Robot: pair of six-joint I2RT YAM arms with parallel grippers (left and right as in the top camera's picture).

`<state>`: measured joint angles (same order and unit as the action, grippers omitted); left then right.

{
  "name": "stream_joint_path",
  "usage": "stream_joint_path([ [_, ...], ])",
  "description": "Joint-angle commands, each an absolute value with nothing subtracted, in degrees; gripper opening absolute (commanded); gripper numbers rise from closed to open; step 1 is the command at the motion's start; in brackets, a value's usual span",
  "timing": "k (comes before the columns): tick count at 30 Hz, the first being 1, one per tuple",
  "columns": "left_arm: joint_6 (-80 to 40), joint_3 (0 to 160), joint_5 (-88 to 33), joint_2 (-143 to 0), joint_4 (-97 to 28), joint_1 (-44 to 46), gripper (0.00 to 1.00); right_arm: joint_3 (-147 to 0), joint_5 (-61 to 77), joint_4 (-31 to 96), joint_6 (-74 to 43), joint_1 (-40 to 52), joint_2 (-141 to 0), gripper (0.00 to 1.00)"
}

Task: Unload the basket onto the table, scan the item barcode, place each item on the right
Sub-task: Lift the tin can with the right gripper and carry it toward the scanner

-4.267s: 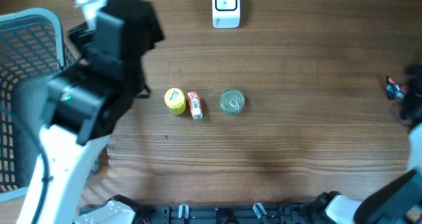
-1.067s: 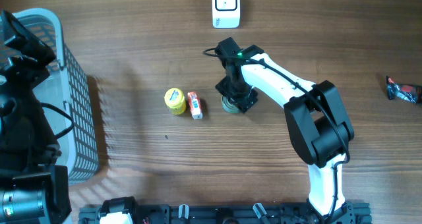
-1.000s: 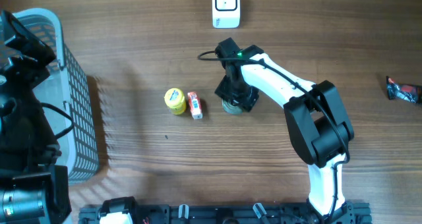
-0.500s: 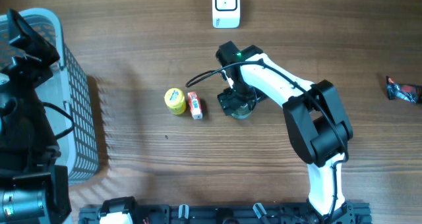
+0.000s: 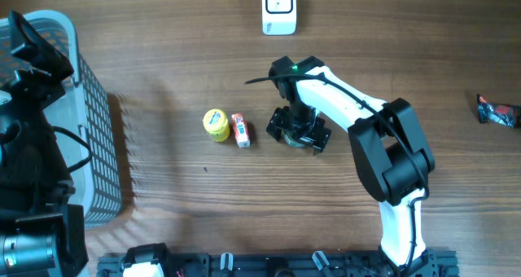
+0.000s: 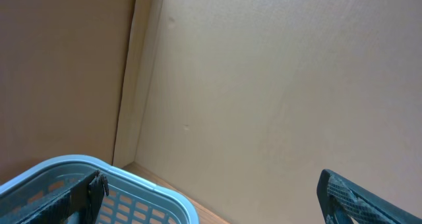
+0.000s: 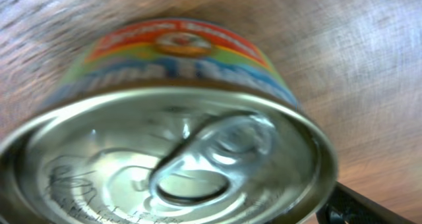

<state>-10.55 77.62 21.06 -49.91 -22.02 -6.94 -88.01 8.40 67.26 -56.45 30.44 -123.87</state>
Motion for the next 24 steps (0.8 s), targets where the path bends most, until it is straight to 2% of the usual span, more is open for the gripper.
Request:
stream_joint_path([
  [1, -9.82, 77.19, 20.36, -49.39, -21.85, -7.35, 1.00, -87.88, 7.57, 64.64, -76.20, 30.35, -125.56, 1.00],
  [5, -9.82, 77.19, 20.36, -49.39, -21.85, -7.35, 1.00, -87.85, 5.56, 55.02, -76.73, 30.35, -125.56, 1.00],
  [11, -9.82, 77.19, 20.38, -49.39, -21.87, -7.35, 1.00, -87.85, 1.32, 56.88, -80.23, 30.35, -125.56, 1.00],
  [12, -9.82, 77.19, 20.38, -49.39, -21.89, -7.35, 1.00, -87.85, 1.08, 56.77, -80.99, 30.35, -125.56, 0.97],
  [14, -9.80, 77.19, 20.36, -49.39, -21.89, -7.35, 1.00, -87.85, -0.25, 56.82, -80.90, 30.35, -125.56, 0.70],
  [15, -9.82, 77.19, 20.36, -49.39, -21.96, -7.35, 1.00, -87.85, -0.62, 56.88, -80.68, 30.35, -125.56, 0.65],
  [19, -9.82, 77.19, 20.36, -49.39, -22.04, -7.38, 1.00, -87.85, -0.82, 56.55, -76.79, 30.35, -125.56, 0.56],
  [22, -9.82, 77.17, 20.36, -49.39, -22.04, -7.35, 1.00, -87.85, 0.08, 56.16, -67.48, 30.35, -125.56, 0.55],
  [24, -9.82, 77.12, 20.36, -49.39, -22.04, -7.35, 1.00, -87.85, 5.98, 56.64, -61.43, 30.35, -125.56, 0.54],
])
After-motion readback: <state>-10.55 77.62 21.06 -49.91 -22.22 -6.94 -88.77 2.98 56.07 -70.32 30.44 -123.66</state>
